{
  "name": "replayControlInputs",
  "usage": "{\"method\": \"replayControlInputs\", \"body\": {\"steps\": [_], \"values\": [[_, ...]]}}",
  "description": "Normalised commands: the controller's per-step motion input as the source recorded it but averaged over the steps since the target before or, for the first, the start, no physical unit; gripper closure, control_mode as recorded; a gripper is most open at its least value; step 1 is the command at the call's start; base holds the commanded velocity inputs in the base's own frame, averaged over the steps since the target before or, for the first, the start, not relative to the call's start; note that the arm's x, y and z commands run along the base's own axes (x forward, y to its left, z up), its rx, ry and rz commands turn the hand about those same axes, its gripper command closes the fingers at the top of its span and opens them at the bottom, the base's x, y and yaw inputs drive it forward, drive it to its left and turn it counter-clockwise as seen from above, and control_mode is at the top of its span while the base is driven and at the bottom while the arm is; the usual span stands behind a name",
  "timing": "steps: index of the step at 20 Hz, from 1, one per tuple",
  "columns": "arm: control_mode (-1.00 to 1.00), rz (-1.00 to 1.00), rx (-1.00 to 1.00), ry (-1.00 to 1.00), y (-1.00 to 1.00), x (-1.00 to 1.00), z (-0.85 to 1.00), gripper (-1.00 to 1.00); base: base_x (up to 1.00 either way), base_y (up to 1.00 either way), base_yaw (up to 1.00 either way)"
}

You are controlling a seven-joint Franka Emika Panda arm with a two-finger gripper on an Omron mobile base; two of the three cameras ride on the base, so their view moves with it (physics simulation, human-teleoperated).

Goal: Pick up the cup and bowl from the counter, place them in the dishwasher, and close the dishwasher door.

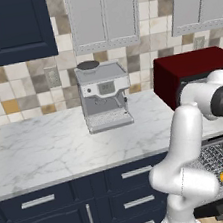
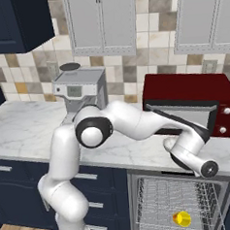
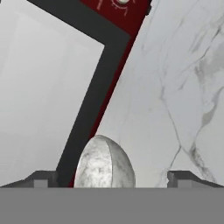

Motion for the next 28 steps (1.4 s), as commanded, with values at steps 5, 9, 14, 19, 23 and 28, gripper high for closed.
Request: {"method": "replayControlInputs", "body": {"steps": [5,9,14,19,23,28], "values": [[-1.00,0.00,0.00,0.00,0.09,0.00,0.02,-1.00,0.00,0.00,0.00],[-1.00,0.00,0.00,0.00,0.24,0.00,-0.02,-1.00,0.00,0.00,0.00],[-1.00,0.00,0.00,0.00,0.25,0.00,-0.11,-1.00,0.00,0.00,0.00],[-1.00,0.00,0.00,0.01,0.11,0.09,-0.18,-1.00,0.00,0.00,0.00],[-1.00,0.00,0.00,0.00,0.00,0.33,-0.05,-1.00,0.00,0.00,0.00],[-1.00,0.00,0.00,0.03,0.00,0.46,-0.15,-1.00,0.00,0.00,0.00]]}}
